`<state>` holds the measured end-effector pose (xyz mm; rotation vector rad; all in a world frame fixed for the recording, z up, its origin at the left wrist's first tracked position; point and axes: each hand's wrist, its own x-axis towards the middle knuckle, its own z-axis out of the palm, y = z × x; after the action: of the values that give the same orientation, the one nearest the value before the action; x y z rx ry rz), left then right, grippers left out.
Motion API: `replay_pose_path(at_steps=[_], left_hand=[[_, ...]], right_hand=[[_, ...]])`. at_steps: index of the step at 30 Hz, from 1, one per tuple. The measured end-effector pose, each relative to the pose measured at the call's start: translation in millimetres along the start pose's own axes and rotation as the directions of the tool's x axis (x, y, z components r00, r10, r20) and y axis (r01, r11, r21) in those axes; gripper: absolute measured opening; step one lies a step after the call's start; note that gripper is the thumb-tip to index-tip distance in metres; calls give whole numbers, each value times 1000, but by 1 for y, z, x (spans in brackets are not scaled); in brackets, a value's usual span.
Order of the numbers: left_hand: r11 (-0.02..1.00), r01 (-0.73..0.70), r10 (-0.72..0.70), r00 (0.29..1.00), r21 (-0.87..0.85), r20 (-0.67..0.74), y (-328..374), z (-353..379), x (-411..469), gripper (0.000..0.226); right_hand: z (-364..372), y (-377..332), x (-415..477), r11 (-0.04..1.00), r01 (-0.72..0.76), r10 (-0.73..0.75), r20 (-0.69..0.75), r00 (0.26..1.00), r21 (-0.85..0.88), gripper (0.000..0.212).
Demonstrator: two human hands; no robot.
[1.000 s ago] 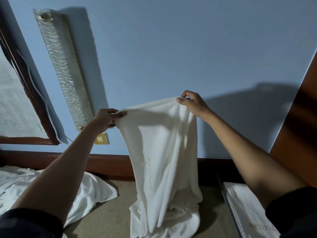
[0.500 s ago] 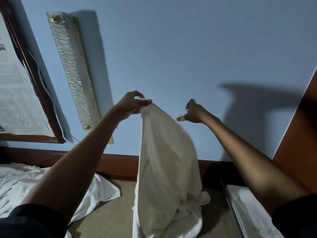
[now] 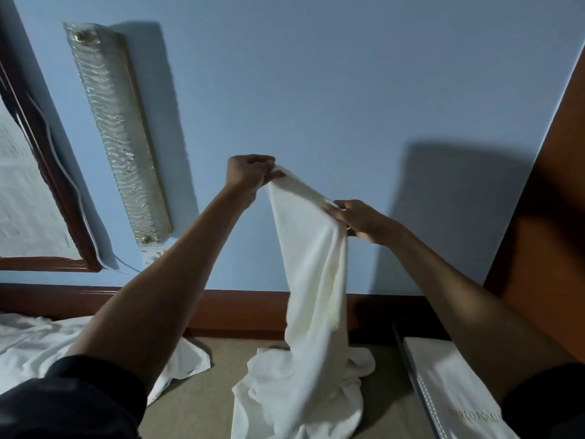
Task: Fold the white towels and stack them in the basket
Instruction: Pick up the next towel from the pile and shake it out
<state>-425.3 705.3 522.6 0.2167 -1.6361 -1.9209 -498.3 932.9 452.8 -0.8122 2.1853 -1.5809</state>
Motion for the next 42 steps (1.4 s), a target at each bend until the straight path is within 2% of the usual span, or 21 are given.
replay_pose_path(at_steps=[2, 5, 6, 10, 12, 15, 19, 25, 29, 31, 33, 35, 37, 39, 42], left_hand=[[1000, 8, -9, 999, -20, -37, -4, -8, 3, 8], [1000, -17, 14, 996, -26, -84, -8, -15, 11, 9], [999, -24, 21, 994, -22, -104, -8, -18, 14, 9], [999, -40, 36, 977, -17, -212, -8, -39, 30, 10], [999, -39, 32, 964, -22, -265, -10, -54, 35, 10], [1000, -24, 17, 940, -15, -340, -17, -75, 41, 11], [1000, 18, -20, 931, -7, -366, -23, -92, 44, 11], [1000, -3, 9, 932, 16, -363, -19, -97, 45, 11], [996, 16, 18, 930, 91, -366, -14, -93, 46, 16], [982, 43, 17, 951, 186, -309, -9, -85, 42, 23], [976, 79, -38, 979, 201, -200, 0, -73, 36, 28], [978, 110, -102, 993, 176, -55, 9, -60, 27, 29], [959, 110, -149, 979, 262, 136, 13, -47, 18, 22], [929, 84, -217, 913, 360, 345, 14, -37, 11, 16], [903, 45, -316, 744, 428, 588, 17, -29, 8, 9]], right_hand=[[-11, -5, 0, 998, 17, -21, -67, 998, -58, 57], [-18, -9, 4, 993, -7, -3, -84, 996, -117, 97], [-19, -9, 5, 993, -21, 13, -71, 997, -114, 101], [-20, -6, 4, 993, -37, 35, -19, 999, -115, 63], [-23, 0, 6, 992, -25, 24, -8, 1000, -122, 60], [-27, 5, 7, 987, -15, 15, 1, 1000, -160, 69], [-23, 3, 8, 983, -21, 22, 6, 1000, -184, 40], [-18, 0, 11, 982, 24, -20, 22, 1000, -190, 38], [-17, 1, 13, 981, 53, -43, 58, 997, -186, 55], [-16, -3, 11, 977, 22, 13, 164, 986, -212, 63], [-13, -11, 9, 973, -18, 76, 242, 967, -231, 54], [-8, -16, 11, 977, -8, 58, 225, 973, -213, 47], [-2, -19, 16, 981, 52, -24, 147, 989, -188, 44], [5, -22, 21, 975, 125, -106, 111, 988, -183, 48], [17, -30, 26, 959, 193, -156, 183, 971, -208, 56]])
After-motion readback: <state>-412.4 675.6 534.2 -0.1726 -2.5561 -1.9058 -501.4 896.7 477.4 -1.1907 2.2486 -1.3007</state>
